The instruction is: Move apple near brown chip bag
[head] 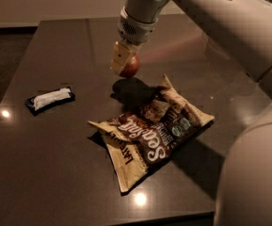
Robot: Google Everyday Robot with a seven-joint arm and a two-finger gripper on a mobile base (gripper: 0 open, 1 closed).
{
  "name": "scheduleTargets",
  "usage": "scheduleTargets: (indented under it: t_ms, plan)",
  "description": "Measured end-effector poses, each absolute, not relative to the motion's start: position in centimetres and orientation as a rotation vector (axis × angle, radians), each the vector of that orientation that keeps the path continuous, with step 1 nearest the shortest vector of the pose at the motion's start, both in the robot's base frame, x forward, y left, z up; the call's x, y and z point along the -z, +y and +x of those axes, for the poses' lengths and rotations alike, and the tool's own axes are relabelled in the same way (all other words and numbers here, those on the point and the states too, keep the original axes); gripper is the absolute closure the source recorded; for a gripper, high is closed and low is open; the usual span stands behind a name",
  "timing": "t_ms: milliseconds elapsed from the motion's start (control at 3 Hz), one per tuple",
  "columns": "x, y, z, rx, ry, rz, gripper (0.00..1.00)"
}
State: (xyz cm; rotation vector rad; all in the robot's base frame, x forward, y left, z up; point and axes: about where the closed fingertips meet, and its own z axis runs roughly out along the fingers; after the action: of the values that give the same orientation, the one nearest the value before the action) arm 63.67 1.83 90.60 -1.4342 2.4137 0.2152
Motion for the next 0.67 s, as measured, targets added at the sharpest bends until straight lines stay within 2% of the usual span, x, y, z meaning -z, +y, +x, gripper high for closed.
scheduleTargets:
  t_ms: [667]
  plan:
    - [-88.7,-0.2,60.4,-0.174,2.454,-1.403,1.0]
